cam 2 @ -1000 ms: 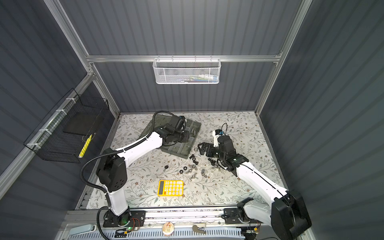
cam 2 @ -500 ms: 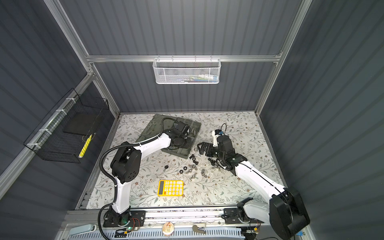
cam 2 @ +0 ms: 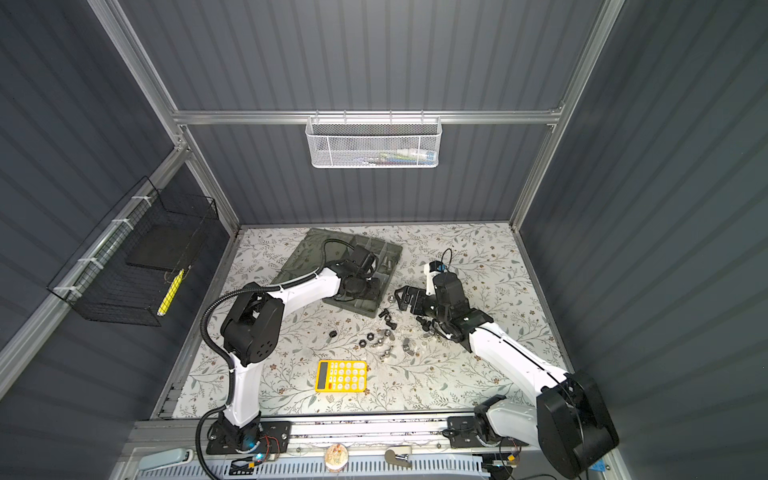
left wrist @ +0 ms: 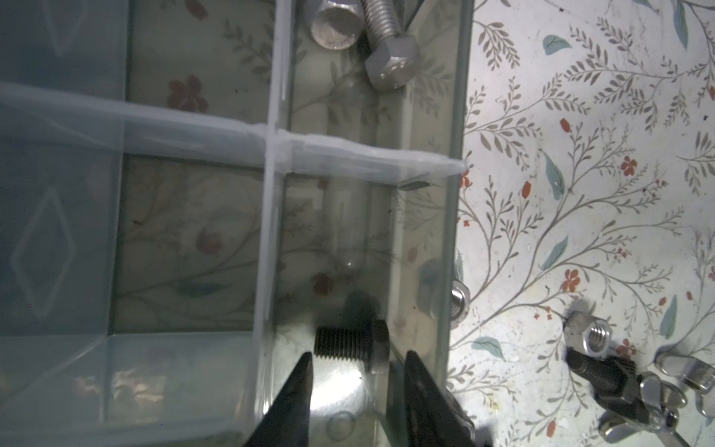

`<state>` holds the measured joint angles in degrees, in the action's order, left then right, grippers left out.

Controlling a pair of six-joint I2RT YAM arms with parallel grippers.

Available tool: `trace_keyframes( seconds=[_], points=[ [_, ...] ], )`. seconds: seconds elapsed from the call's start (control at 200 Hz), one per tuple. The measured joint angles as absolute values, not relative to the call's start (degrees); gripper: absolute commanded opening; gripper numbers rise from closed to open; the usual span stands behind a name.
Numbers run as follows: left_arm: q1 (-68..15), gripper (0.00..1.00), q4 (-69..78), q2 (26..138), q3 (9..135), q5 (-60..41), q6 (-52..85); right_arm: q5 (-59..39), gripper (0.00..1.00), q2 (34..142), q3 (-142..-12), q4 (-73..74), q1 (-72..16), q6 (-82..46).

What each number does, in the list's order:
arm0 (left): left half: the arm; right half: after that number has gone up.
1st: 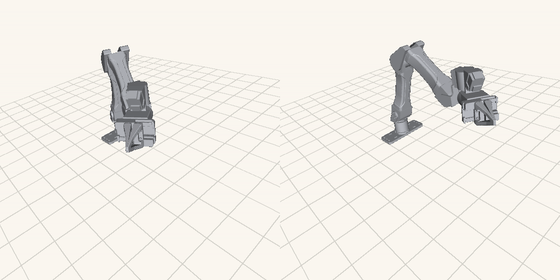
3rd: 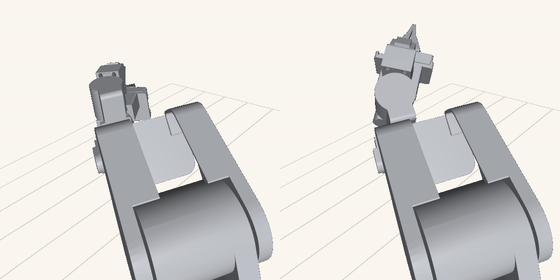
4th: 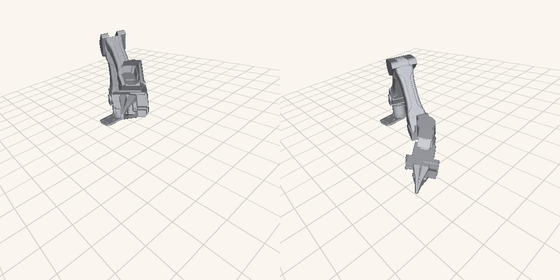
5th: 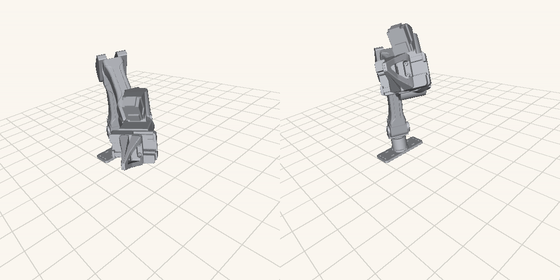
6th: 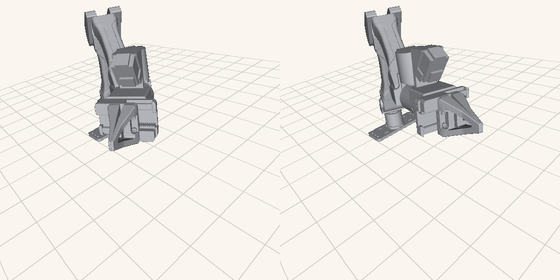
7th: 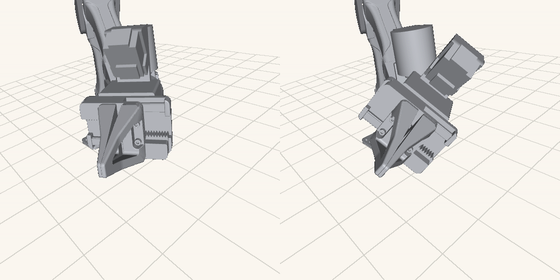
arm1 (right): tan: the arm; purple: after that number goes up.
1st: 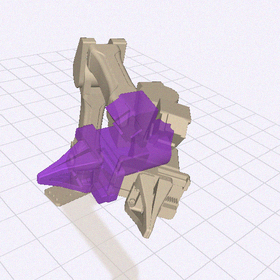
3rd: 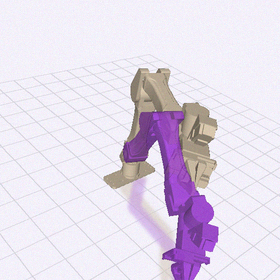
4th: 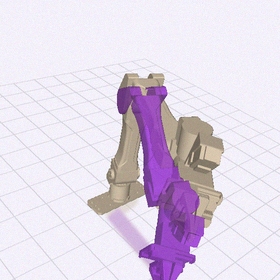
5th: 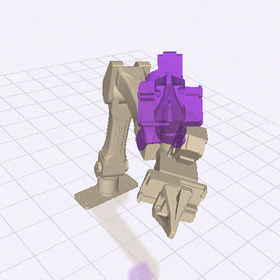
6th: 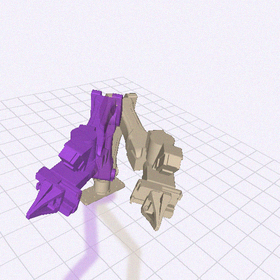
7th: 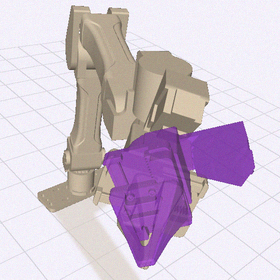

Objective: Sort the screws and nuts into containers

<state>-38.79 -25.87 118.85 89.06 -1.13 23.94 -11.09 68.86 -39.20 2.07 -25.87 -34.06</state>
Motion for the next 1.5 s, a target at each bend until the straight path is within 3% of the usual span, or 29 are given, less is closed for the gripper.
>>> trace_keyframes(
  seconds=[0.155,0.47,0.816,1.056,1.501],
  points=[
    [-38.79,0.56,-25.28,118.06,89.01,-1.15,23.94,-10.26,0.99,68.86,-39.2,1.3,-25.87,-34.0],
    [-38.79,1.0,-25.87,110.76,89.01,-2.39,23.55,-4.47,0.99,70.67,-43.2,-7.81,-25.89,-31.31],
    [-38.79,1.0,-25.15,100.6,85.56,-5.08,24.64,-1.32,0.96,77.45,-47.55,-16.93,-25.87,-27.9],
    [-38.79,1.0,-19.27,93.23,76.2,-11.33,28.18,-0.69,0.73,83.18,-48.77,-20.03,-25.93,-25.85],
    [-38.92,1.0,-5.74,86.96,58.92,-19.57,34.28,0.3,0.53,92.09,-51.48,-21.65,-25.98,-25.15]
  ],
)
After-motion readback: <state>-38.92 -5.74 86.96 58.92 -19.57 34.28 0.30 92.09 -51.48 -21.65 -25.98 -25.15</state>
